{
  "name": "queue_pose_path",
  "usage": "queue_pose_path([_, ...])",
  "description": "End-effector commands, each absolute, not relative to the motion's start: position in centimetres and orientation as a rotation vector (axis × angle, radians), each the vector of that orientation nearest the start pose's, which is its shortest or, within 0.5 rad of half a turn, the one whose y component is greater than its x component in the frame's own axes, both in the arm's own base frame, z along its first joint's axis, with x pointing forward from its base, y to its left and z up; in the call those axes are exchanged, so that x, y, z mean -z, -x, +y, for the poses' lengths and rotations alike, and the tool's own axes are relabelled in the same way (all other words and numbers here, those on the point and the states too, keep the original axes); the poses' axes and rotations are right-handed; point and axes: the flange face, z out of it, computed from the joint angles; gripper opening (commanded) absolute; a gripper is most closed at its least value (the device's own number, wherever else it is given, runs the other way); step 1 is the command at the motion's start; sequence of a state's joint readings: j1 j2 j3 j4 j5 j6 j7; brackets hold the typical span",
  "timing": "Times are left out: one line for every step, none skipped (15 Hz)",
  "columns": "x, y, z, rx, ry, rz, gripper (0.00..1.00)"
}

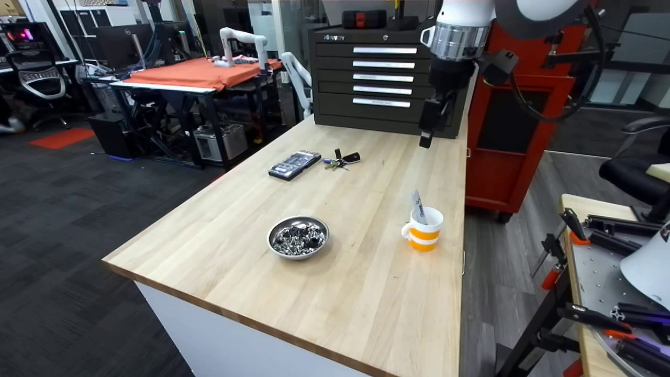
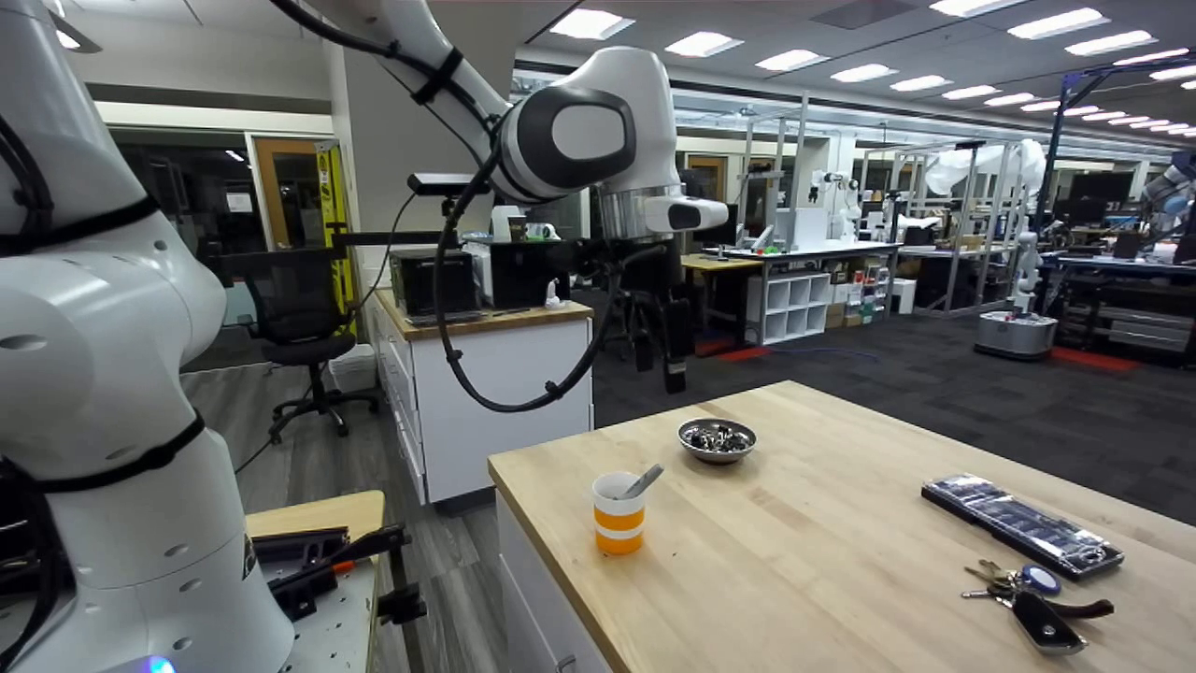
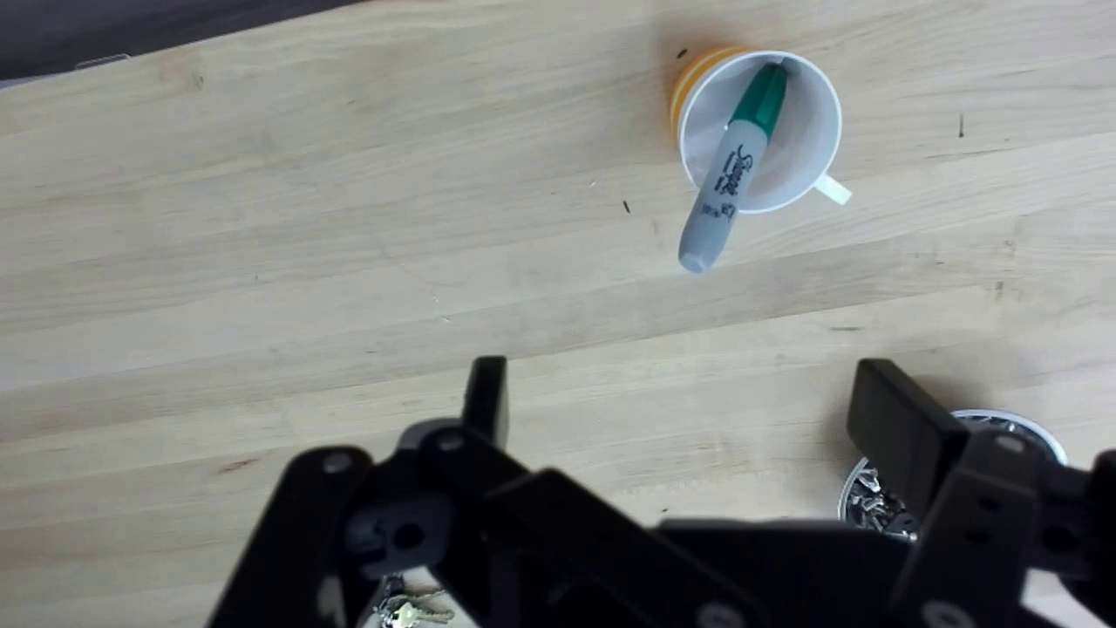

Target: Take the marker out of the cup and put it on the table

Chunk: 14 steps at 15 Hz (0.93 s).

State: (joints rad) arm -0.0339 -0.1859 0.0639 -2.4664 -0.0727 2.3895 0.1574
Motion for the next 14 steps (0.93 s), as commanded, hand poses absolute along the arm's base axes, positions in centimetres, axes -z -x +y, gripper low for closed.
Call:
queue_pose_path([-35.9, -48.4, 1.4, 0.154, 3.129, 0.078, 1.0])
queue_pose_path([-35.4, -48.6, 1.6, 0.138, 3.114, 0.067, 1.0])
queue_pose_path([-34.9, -48.7, 1.8, 0.125, 3.101, 0.058, 1.0])
queue_pose_path([-34.3, -48.8, 1.9, 0.106, 3.088, 0.046, 1.0])
queue_pose_path([-33.9, -48.9, 2.1, 0.091, 3.076, 0.04, 1.0])
queue_pose_path([-33.5, -48.9, 2.2, 0.076, 3.064, 0.034, 1.0])
queue_pose_path([-33.2, -48.9, 2.4, 0.064, 3.055, 0.032, 1.0])
queue_pose_path([-32.8, -48.9, 2.5, 0.052, 3.045, 0.025, 1.0])
queue_pose_path([-32.4, -48.8, 2.6, 0.04, 3.038, 0.019, 1.0])
queue_pose_path([-32.1, -48.7, 2.7, 0.028, 3.034, 0.011, 1.0])
queue_pose_path([-31.8, -48.6, 2.8, 0.019, 3.032, -0.001, 1.0])
queue_pose_path([-31.5, -48.5, 2.8, 0.012, 3.032, -0.013, 1.0])
queue_pose_path([-31.2, -48.5, 2.8, 0.005, 3.031, -0.025, 1.0])
queue_pose_path([-31.0, -48.5, 2.7, 0.001, 3.031, -0.038, 1.0])
